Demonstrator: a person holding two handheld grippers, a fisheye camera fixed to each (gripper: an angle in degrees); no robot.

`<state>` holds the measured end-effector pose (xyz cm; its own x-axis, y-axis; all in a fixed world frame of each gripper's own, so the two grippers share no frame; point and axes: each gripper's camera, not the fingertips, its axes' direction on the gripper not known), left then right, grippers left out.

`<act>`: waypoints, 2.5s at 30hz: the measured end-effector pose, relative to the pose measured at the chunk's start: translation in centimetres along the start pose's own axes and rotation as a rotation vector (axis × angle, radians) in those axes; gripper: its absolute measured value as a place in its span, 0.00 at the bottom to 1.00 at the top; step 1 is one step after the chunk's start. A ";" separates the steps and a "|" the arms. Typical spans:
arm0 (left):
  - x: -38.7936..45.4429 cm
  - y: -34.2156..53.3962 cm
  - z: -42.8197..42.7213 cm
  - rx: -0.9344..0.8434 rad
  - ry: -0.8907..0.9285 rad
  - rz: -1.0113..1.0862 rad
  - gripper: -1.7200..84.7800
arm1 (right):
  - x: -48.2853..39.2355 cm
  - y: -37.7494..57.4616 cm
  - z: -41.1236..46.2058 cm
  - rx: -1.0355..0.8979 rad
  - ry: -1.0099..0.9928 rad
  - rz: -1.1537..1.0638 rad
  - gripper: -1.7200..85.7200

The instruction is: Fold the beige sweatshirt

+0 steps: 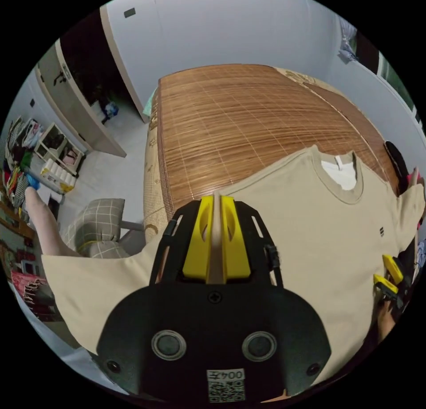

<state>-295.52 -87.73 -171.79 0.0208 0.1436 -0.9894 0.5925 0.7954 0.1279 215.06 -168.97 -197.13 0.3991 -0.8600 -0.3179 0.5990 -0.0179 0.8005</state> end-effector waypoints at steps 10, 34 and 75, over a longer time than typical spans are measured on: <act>1.4 17.1 -9.2 0.065 0.087 0.100 0.02 | -1.5 -0.3 -0.5 -0.003 -0.003 0.002 0.19; 9.4 32.5 -3.5 0.063 0.284 0.150 0.05 | -5.1 -3.4 -4.1 -0.002 -0.010 0.003 0.19; 13.2 42.8 8.1 0.047 0.169 0.265 0.07 | 51.2 3.6 -38.1 0.612 -0.146 1.134 0.18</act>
<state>-263.37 -56.50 -179.97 0.0475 0.4408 -0.8963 0.6213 0.6896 0.3721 264.08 -193.65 -229.91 0.3693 -0.5957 0.7133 -0.4497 0.5572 0.6981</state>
